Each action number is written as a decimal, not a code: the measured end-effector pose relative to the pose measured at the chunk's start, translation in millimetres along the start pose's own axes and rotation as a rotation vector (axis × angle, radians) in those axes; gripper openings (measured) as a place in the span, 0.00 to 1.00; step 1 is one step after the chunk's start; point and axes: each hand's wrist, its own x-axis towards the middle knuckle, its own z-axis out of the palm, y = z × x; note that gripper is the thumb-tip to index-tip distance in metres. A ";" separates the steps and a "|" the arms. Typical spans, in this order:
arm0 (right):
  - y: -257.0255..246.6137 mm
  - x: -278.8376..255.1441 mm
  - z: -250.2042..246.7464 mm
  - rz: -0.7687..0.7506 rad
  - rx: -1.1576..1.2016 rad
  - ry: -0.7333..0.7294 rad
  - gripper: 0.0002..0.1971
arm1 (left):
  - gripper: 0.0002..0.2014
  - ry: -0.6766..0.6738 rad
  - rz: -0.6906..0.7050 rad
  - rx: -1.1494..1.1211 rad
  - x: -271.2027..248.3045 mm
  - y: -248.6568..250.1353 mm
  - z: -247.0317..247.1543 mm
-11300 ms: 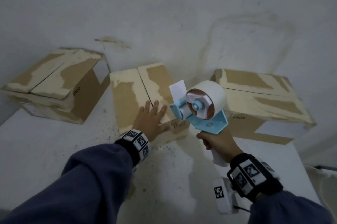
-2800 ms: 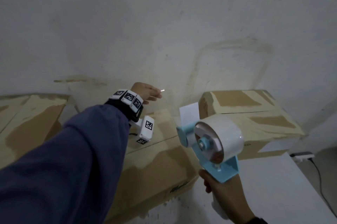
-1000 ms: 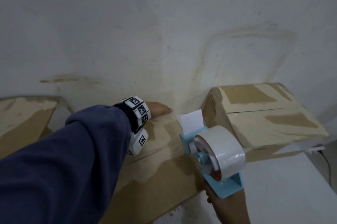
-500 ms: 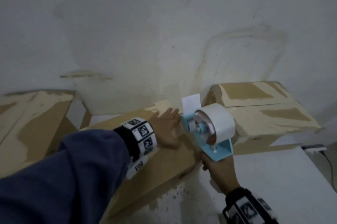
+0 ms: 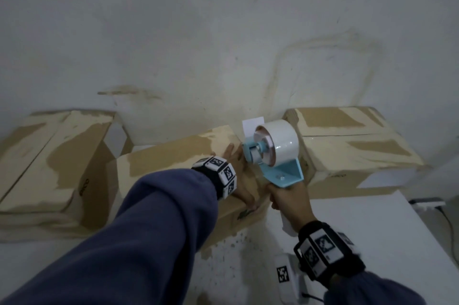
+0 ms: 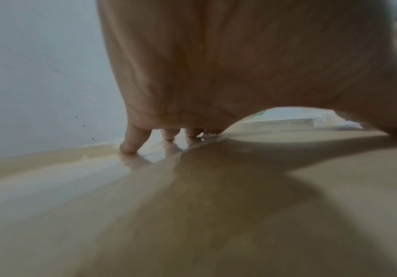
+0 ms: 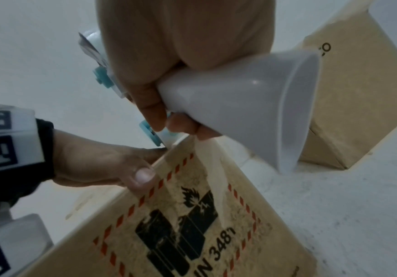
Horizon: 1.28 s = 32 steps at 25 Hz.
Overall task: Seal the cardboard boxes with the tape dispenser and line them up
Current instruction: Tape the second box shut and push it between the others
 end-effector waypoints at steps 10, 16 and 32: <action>16.6 -60.4 -61.9 0.115 0.000 0.038 0.10 | 0.58 -0.019 -0.034 0.082 -15.8 24.6 -13.0; 17.7 -61.7 -60.6 0.119 0.006 0.034 0.11 | 0.38 0.023 -0.024 0.062 -21.3 49.8 10.7; 27.2 -90.6 -103.0 0.158 -0.039 -0.047 0.10 | 0.33 0.091 -0.172 -0.063 -27.2 63.5 26.1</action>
